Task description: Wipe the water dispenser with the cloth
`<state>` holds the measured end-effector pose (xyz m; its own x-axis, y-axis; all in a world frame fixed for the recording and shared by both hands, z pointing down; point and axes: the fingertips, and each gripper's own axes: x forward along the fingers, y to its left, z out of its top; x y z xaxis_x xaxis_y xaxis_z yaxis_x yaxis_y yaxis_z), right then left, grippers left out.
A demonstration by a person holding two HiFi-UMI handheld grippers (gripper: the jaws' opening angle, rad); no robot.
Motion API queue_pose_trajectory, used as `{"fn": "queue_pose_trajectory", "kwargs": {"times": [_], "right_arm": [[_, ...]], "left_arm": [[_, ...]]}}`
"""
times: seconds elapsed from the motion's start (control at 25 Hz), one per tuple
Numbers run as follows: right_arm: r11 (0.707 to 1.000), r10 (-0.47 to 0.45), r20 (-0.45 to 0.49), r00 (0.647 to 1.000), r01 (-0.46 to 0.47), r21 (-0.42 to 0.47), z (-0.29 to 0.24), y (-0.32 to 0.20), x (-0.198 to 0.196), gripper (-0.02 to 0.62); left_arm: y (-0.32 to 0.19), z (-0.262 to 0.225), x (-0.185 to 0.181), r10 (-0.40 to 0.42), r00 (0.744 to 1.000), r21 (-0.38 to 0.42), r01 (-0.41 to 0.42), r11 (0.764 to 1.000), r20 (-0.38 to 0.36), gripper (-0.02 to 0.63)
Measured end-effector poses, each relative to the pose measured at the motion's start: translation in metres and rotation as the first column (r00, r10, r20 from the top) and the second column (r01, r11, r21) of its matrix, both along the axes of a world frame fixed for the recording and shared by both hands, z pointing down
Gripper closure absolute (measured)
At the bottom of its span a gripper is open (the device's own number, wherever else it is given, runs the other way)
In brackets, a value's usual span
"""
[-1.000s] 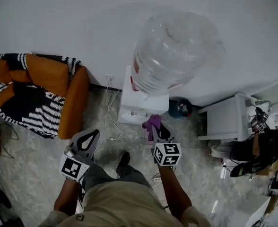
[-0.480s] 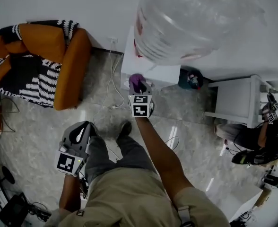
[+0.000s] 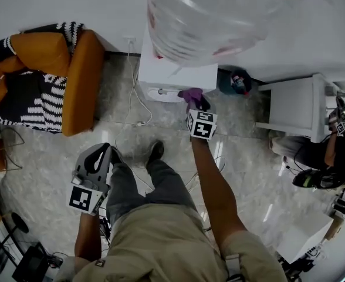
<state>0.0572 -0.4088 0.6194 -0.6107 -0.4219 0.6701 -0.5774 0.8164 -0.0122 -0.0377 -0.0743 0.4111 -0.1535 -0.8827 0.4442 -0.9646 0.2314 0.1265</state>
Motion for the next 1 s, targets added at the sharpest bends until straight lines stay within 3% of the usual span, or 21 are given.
{"fn": "queue_pose_trajectory", "kwargs": {"times": [0.12,0.24,0.4,0.64,0.76,0.88,1.0], "right_arm": [[0.991,0.131,-0.002,0.991,-0.131,-0.008,-0.003,-0.043,0.049,0.491],[0.993,0.121,0.017,0.993,-0.12,-0.011,-0.008,-0.041,0.043,0.491],[0.994,0.08,0.065,0.995,-0.074,-0.084,-0.001,0.008,-0.01,0.491],[0.977,-0.147,0.142,0.979,0.166,-0.133,0.005,0.117,-0.122,0.491],[0.96,-0.219,0.164,0.962,0.243,-0.137,0.002,0.144,-0.149,0.492],[0.966,-0.202,0.138,0.969,0.221,-0.136,0.016,0.128,-0.132,0.492],[0.988,-0.072,0.066,0.995,0.08,-0.133,0.037,0.075,-0.074,0.492]], "left_arm": [[-0.011,0.003,0.008,0.03,1.0,-0.002,-0.03,1.0,-0.004,0.589],[-0.018,0.007,0.011,0.055,0.998,-0.006,-0.055,0.998,-0.011,0.589],[-0.019,0.011,0.013,0.068,0.998,-0.011,-0.068,0.998,-0.014,0.589],[-0.008,0.019,0.011,0.06,0.998,-0.035,-0.06,0.998,-0.016,0.589],[-0.002,0.023,0.01,0.056,0.998,-0.043,-0.057,0.997,-0.014,0.589],[0.002,0.027,0.007,0.048,0.999,-0.048,-0.048,0.998,-0.018,0.589],[0.003,0.032,0.004,0.045,0.999,-0.044,-0.046,0.998,-0.023,0.589]]}}
